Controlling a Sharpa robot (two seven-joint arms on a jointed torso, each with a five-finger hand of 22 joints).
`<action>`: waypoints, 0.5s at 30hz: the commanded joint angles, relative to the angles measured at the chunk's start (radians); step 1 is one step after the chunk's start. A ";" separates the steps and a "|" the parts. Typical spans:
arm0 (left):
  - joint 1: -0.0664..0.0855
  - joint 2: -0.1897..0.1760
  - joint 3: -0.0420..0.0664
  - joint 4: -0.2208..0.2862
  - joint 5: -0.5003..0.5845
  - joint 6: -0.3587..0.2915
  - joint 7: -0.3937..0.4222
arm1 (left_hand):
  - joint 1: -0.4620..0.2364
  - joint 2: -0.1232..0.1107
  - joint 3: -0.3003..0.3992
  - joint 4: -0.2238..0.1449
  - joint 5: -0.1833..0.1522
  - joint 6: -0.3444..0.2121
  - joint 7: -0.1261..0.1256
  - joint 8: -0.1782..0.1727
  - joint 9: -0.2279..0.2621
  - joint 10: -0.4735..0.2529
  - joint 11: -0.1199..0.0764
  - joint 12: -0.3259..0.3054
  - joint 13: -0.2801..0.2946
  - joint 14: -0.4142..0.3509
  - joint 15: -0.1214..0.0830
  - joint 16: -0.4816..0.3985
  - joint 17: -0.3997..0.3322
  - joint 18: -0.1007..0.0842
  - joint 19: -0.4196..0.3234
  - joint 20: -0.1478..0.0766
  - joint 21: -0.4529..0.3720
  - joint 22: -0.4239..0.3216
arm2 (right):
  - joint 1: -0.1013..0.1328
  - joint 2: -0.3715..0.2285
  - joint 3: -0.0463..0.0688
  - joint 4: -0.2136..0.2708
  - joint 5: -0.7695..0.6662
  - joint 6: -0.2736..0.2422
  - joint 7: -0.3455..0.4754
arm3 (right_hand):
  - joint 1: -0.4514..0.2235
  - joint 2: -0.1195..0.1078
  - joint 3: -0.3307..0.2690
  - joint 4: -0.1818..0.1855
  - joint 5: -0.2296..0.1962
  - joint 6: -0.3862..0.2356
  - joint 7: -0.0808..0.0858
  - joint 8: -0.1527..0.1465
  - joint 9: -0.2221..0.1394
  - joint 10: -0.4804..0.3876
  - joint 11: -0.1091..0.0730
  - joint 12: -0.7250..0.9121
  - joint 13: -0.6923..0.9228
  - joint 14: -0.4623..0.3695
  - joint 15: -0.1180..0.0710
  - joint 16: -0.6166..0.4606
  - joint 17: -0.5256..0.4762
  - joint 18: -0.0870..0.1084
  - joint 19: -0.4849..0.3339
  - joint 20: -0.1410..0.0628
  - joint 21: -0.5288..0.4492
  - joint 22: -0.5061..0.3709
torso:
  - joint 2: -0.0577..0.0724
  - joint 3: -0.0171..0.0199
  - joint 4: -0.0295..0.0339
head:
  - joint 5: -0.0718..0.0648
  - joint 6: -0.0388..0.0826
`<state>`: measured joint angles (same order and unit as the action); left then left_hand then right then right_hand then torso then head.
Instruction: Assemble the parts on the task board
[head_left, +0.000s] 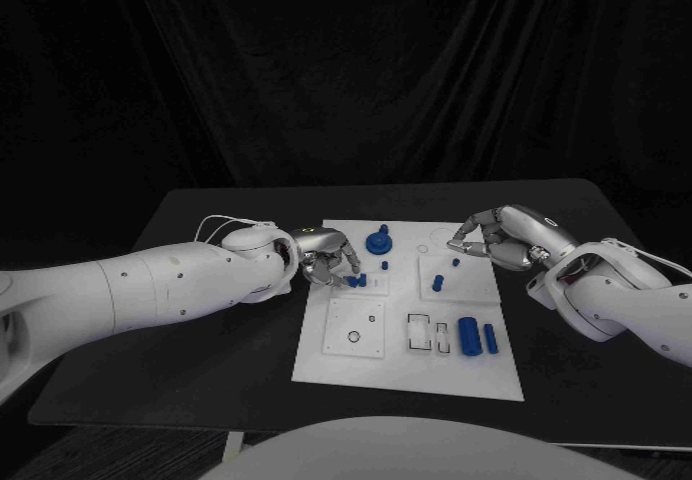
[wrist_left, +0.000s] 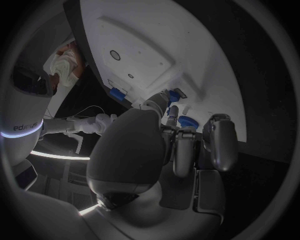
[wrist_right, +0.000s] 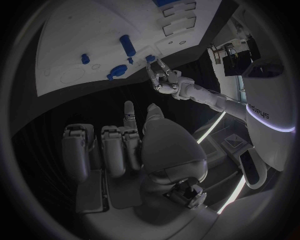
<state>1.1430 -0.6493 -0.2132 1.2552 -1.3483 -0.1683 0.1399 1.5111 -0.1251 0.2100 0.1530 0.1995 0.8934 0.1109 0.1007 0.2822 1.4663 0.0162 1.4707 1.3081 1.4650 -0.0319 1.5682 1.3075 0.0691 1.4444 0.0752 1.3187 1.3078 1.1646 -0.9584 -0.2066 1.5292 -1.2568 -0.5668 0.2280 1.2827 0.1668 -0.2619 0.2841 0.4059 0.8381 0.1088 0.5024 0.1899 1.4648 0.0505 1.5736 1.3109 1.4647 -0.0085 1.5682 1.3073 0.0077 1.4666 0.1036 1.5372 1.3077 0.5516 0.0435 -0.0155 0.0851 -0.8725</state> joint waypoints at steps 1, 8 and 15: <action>-0.003 0.005 0.001 -0.007 -0.016 0.002 -0.004 | -0.003 -0.003 -0.005 0.001 -0.006 0.001 0.006 -0.004 -0.002 0.021 0.008 0.004 0.162 0.106 0.005 0.003 0.263 -0.014 -0.001 0.006 0.005 0.190 | -0.003 0.000 0.001 0.001 -0.002 0.008 -0.009 | 0.011 0.000 0.000 -0.006 0.006 0.006 0.002 -0.007 -0.001 0.106 -0.008 -0.003 0.260 0.106 -0.008 0.003 0.263 0.005 0.074 -0.009 -0.005 0.246 | 0.000 0.0000 -0.0005 | 0.000 0.000; -0.008 0.015 0.001 -0.029 -0.017 0.005 -0.014 | -0.003 -0.002 -0.004 0.001 -0.006 0.002 0.008 -0.004 -0.003 0.020 0.009 0.002 0.160 0.106 0.006 0.003 0.263 -0.014 -0.002 0.006 0.003 0.190 | -0.004 0.000 0.001 0.001 -0.002 0.011 -0.010 | 0.011 0.000 0.000 -0.006 0.006 0.006 0.002 -0.007 -0.001 0.106 -0.008 -0.003 0.260 0.106 -0.008 0.003 0.263 0.005 0.074 -0.009 -0.005 0.246 | 0.000 -0.0003 -0.0001 | 0.000 0.000; -0.013 0.022 0.001 -0.038 -0.017 0.017 -0.016 | 0.005 0.004 0.000 0.000 0.000 0.007 0.010 -0.004 -0.006 0.018 0.011 0.001 0.159 0.106 0.008 0.003 0.263 -0.014 -0.003 0.008 0.002 0.189 | -0.005 -0.002 0.001 0.002 -0.002 0.013 -0.011 | 0.012 0.001 -0.001 -0.005 0.004 0.008 0.002 -0.008 -0.002 0.106 -0.008 -0.003 0.260 0.106 -0.009 0.003 0.263 0.005 0.074 -0.009 -0.005 0.246 | 0.001 -0.0007 0.0009 | -0.002 0.000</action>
<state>1.1338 -0.6309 -0.2121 1.2173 -1.3617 -0.1672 0.1250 1.5111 -0.1251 0.2100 0.1530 0.1995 0.8988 0.1162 0.1007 0.2773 1.4661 0.0231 1.4706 1.3079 1.4650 -0.0320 1.5682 1.3075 0.0691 1.4409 0.0787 1.3187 1.3077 1.1623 -0.9591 -0.2066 1.5291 -1.2568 -0.5613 0.2279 1.2827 0.1668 -0.2619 0.2841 0.4059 0.8381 0.1089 0.4981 0.1900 1.4647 0.0505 1.5762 1.3097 1.4648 -0.0084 1.5683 1.3073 0.0077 1.4666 0.1036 1.5372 1.3075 0.5519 0.0433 -0.0155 0.0835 -0.8725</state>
